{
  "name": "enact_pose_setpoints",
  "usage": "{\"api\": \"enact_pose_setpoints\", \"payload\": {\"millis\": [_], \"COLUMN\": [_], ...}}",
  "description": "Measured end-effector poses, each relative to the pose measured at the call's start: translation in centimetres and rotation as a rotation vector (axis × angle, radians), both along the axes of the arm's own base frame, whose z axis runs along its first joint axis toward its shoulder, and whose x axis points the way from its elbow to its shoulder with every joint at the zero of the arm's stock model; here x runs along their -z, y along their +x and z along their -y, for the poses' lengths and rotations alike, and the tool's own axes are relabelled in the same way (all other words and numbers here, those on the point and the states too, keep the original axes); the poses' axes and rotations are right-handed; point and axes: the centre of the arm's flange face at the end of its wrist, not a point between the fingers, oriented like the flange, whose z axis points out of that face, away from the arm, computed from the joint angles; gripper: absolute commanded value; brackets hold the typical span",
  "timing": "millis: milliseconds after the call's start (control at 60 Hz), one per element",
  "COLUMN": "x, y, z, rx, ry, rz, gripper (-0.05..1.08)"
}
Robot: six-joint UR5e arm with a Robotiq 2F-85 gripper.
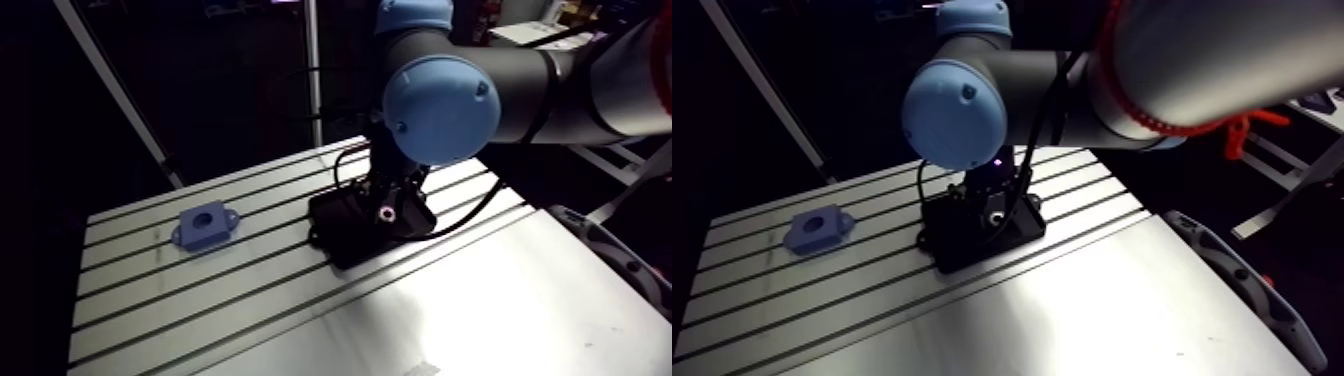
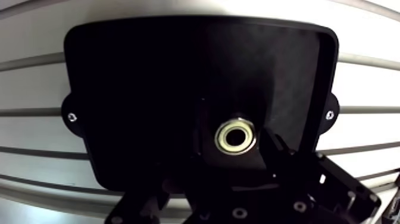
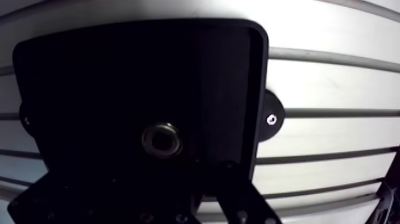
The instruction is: Pick up the bearing and press it into the housing until flush.
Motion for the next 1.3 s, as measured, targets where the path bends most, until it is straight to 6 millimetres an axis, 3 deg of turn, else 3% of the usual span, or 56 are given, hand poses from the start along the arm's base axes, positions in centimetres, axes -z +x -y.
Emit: {"api": "enact_pose_setpoints", "payload": {"millis": [1300], "x": [-0.07], "y": [0.21], "z": [0.10], "rx": [0.001], "ry": [0.001], "rz": [-0.001], "gripper": [0.50]}}
